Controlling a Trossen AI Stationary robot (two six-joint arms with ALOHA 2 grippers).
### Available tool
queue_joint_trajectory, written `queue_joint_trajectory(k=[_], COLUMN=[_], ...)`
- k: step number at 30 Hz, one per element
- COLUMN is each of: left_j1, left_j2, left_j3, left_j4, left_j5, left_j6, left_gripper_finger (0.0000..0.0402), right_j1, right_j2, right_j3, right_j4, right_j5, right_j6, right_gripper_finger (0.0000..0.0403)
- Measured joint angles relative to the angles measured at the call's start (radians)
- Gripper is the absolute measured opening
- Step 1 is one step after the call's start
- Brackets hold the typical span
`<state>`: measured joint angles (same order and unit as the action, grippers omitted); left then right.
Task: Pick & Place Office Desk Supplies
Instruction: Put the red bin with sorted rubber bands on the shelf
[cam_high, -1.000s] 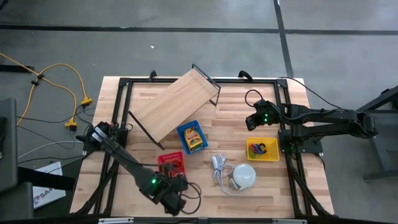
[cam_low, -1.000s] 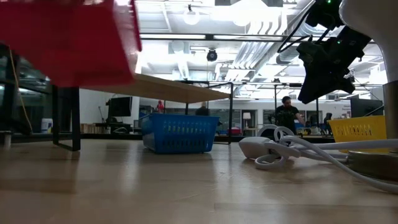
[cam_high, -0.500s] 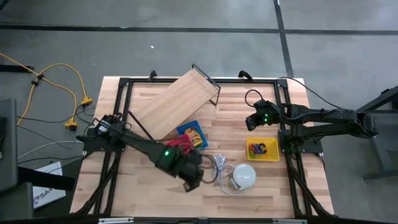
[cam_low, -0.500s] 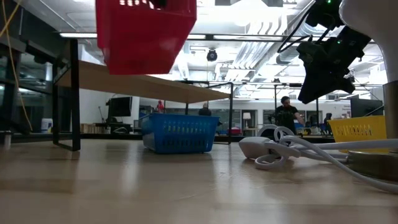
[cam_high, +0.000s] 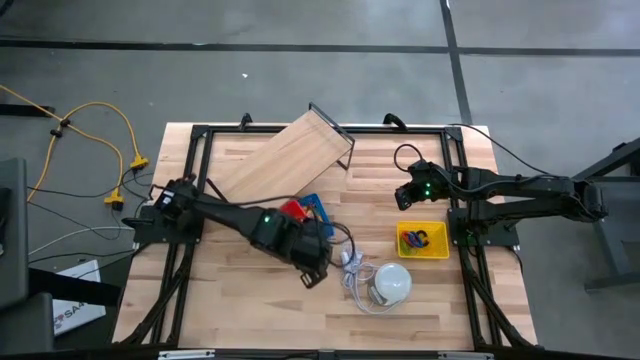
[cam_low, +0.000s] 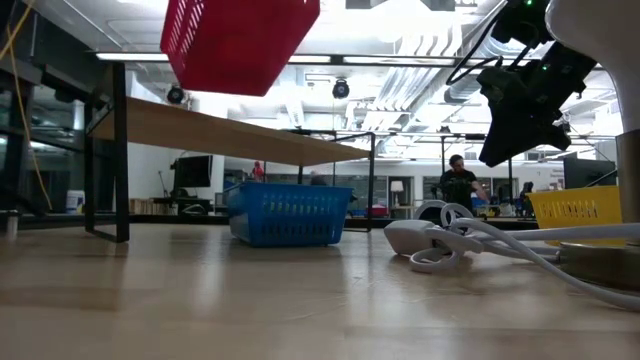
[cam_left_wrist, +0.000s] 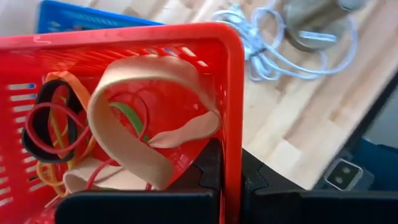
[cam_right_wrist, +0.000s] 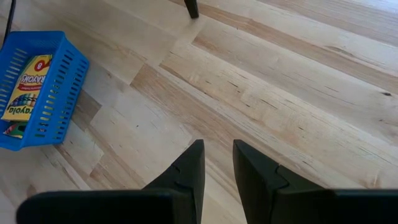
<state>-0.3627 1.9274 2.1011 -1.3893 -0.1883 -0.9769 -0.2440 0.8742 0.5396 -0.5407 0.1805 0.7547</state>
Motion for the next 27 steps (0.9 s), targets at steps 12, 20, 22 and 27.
queue_joint_trajectory(k=[12, 20, 22, 27], left_j1=[0.058, 0.105, 0.122, 0.150], left_j2=[0.000, 0.000, -0.002, -0.015], left_j3=[0.027, 0.027, 0.026, 0.022], left_j4=[-0.142, -0.179, -0.185, -0.183], left_j5=[-0.005, -0.002, 0.000, -0.001], left_j6=[-0.048, 0.014, 0.042, 0.085], left_gripper_finger=[0.0000, 0.0000, 0.0000, 0.0000], right_j1=[0.000, 0.000, 0.000, 0.000], right_j2=[0.000, 0.000, 0.000, 0.000], right_j3=[0.000, 0.000, 0.000, 0.000], right_j4=[0.000, 0.000, 0.000, 0.000], right_j5=[0.000, 0.000, 0.000, 0.000], right_j6=[0.000, 0.000, 0.000, 0.000], right_gripper_finger=[0.0071, 0.0071, 0.0071, 0.0071])
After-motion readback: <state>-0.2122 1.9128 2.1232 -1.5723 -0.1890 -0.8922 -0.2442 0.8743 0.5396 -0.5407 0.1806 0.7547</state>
